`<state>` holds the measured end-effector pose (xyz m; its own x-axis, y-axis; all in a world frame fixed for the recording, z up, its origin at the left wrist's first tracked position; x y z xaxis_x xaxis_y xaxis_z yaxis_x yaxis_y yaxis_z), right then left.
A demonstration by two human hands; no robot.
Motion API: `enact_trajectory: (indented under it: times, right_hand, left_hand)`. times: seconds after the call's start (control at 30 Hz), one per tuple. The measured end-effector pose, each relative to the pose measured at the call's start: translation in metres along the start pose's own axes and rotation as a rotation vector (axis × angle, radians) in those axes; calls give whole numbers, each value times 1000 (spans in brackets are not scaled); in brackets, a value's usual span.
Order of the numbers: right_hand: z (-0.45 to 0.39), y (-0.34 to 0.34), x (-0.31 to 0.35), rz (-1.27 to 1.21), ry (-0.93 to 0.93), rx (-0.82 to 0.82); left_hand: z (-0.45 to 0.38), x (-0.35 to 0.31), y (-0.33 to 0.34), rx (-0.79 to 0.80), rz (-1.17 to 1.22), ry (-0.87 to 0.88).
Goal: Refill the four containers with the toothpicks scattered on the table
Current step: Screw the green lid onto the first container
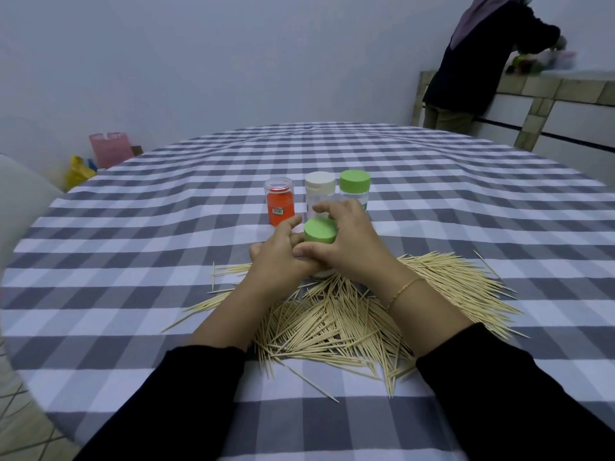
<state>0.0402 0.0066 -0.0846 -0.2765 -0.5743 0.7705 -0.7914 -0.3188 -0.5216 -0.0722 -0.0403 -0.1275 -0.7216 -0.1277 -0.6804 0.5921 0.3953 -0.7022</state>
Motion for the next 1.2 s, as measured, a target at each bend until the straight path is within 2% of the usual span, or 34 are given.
enact_trajectory:
  times: [0.17,0.37,0.53,0.73,0.9,1.1,1.2]
  right_hand:
    - [8,-3,-7,-316,71,93]
    - [7,-7,-8,-269,58,-27]
    - [6,1,-9,-390,105,112]
    - [3,-4,-7,-270,76,-4]
    - [4,2,-11,-451,148,163]
    - [1,-7,-11,-349,134,57]
    - [2,-3,-10,-402,144,126]
  left_hand:
    - [-1,3,2,5,29,-6]
    - [-1,5,0,-30,0,-6]
    - [-1,4,2,-21,7,10]
    - [1,-1,0,-26,-10,23]
    - [-1,2,1,-3,10,8]
    - [2,-3,-3,-20,-12,7]
    - [4,-7,-3,11,-18,20]
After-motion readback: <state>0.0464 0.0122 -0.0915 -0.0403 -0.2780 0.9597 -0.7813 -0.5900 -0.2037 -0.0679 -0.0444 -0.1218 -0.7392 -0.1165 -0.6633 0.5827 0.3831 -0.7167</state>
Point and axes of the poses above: each hand's wrist, its own z-axis away from the middle knuckle, its own y-axis out of the palm, x = y × z, the point moved 8 cm from there along -z, towards the middle knuckle, and after that the axes turned 10 degrees about -z, right-handed, at the moved point
